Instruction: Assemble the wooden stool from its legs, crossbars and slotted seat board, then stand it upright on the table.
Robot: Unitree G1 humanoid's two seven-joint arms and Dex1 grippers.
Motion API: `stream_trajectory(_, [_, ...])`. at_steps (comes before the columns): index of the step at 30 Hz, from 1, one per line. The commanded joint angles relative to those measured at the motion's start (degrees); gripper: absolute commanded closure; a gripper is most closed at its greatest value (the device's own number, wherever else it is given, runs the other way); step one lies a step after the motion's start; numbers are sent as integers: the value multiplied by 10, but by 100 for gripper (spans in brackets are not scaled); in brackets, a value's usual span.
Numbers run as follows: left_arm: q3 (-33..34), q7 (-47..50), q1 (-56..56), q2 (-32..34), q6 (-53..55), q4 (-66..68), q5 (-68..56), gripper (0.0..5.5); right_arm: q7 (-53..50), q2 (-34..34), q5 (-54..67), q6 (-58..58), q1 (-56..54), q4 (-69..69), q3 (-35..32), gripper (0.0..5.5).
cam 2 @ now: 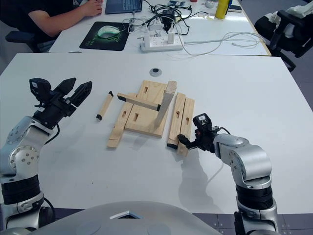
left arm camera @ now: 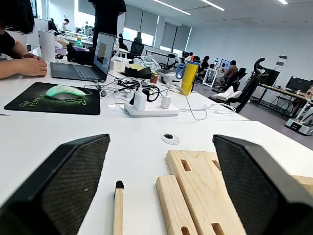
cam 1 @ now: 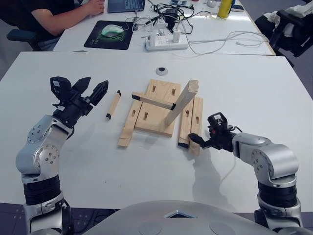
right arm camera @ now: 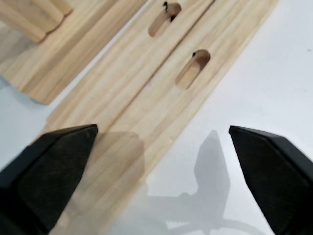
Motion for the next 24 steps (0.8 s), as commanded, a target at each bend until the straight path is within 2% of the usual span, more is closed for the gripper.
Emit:
stream_trajectory(1, [1, 2, 11, -4, -3, -6, 1, 159, 8, -40, -7, -13, -9, 21, 12, 52])
stream_trajectory(6, [3, 8, 22, -11, -11, -13, 2, 159, 29, -84, -12, -35, -44, 51, 28, 52])
stream_trajectory(10, [0, 11, 23, -16, -16, -14, 5, 159, 28, -70, -4, -40, -74, 68, 17, 52])
stream_trajectory(17, [-8, 6, 4, -9, -15, -4, 7, 159, -13, -33, -17, -14, -58, 47, 42, 52])
stream_trajectory(24, [-15, 1, 0, -1, -11, -3, 11, 159, -35, -54, -44, -21, -42, 45, 54, 52])
